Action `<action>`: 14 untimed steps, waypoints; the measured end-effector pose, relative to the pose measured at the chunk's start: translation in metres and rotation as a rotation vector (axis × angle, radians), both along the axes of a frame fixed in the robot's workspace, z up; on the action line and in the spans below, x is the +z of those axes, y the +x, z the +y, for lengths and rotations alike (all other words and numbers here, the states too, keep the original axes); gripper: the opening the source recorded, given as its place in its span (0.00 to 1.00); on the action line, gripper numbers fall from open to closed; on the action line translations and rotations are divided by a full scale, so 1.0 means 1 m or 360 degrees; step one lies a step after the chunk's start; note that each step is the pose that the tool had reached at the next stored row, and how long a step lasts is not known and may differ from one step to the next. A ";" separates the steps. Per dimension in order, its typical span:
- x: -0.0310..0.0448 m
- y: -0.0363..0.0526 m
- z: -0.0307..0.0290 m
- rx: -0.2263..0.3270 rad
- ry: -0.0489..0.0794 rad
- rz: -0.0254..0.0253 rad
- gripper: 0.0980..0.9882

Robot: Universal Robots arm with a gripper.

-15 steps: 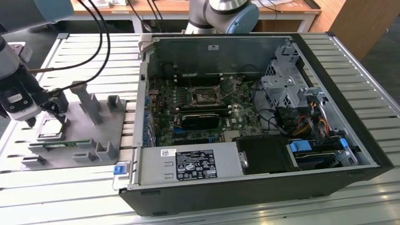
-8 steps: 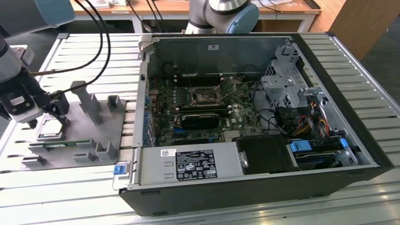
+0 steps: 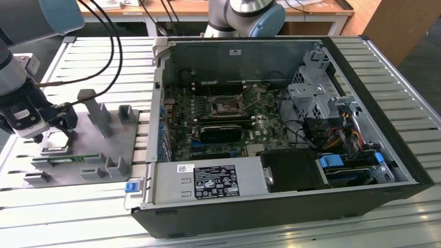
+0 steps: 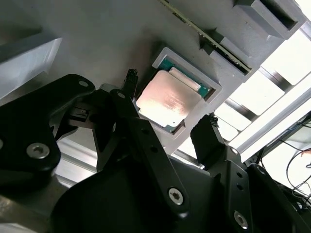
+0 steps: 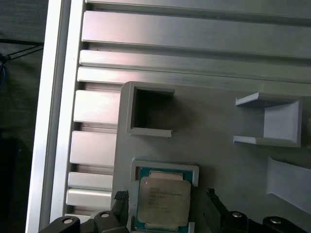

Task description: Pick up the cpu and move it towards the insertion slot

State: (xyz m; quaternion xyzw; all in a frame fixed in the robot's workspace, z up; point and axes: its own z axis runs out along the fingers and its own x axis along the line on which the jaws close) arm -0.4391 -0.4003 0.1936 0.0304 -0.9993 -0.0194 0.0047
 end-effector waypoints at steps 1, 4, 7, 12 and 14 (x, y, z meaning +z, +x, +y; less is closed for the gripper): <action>-0.0008 -0.0002 0.0000 -0.0002 0.0000 0.00001 0.70; -0.0034 -0.0006 0.0001 -0.0009 0.0000 0.00000 0.70; -0.0060 -0.0007 0.0001 -0.0014 0.0000 0.00001 0.70; -0.0087 -0.0017 0.0001 -0.0022 0.0000 -0.00001 0.70; -0.0096 -0.0017 0.0001 -0.0024 0.0000 0.00001 0.70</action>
